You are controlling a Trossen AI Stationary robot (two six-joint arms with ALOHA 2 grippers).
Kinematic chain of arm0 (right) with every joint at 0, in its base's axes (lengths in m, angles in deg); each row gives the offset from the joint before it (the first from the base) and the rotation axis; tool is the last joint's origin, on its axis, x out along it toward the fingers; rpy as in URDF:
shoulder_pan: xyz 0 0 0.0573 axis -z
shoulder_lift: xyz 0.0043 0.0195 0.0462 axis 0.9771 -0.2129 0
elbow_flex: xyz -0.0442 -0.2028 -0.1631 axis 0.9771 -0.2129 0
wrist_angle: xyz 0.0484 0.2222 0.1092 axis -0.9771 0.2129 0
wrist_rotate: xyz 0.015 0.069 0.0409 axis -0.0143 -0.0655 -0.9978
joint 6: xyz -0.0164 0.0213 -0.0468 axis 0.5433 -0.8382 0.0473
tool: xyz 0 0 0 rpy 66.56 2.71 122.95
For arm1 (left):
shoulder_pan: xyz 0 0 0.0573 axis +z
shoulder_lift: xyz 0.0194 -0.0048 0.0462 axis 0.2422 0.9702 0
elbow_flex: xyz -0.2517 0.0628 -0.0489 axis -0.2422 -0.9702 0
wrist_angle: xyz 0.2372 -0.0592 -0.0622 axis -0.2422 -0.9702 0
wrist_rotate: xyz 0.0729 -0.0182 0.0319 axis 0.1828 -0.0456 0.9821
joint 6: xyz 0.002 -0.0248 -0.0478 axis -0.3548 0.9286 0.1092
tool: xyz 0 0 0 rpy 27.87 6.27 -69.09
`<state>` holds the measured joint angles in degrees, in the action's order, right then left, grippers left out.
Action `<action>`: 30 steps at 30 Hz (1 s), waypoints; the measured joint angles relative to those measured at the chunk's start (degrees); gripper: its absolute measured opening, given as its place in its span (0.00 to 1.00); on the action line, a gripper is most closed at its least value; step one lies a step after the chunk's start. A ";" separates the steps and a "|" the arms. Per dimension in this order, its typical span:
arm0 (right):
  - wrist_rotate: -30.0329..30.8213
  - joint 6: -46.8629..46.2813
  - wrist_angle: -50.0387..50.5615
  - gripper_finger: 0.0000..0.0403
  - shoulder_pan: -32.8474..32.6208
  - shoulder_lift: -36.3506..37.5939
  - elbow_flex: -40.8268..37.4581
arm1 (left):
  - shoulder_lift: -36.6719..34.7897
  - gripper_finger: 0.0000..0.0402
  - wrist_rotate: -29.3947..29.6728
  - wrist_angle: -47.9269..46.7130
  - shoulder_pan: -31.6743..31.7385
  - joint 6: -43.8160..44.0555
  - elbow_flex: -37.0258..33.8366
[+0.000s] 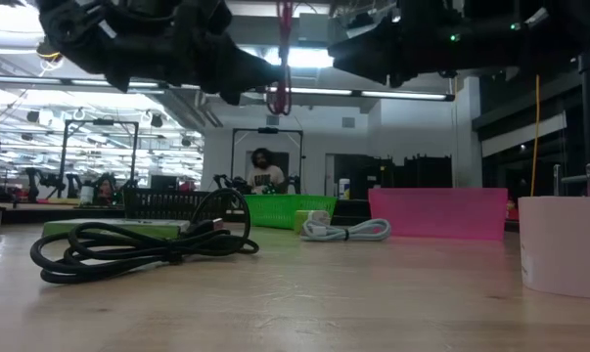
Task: Pick and place items into bin
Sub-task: Put the pink charger cable into the pink bin
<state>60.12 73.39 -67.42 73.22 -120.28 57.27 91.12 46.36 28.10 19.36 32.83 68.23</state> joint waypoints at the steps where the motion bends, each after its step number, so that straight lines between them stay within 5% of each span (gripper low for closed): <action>1: -1.26 -0.04 0.04 0.53 0.30 -0.45 0.53 | 0.98 0.01 0.00 -0.12 -0.16 -0.31 0.76; 21: -6.14 -0.42 0.81 0.46 0.63 -3.38 3.23 | 9.80 0.01 -0.42 0.17 -0.48 -2.50 9.94; 30: -6.10 -0.32 1.28 0.22 0.63 -3.38 3.23 | 9.80 0.01 -0.42 -0.71 -0.48 -2.86 9.92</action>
<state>54.02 73.07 -66.14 73.85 -123.66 60.49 100.92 45.94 27.39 18.88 29.97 78.15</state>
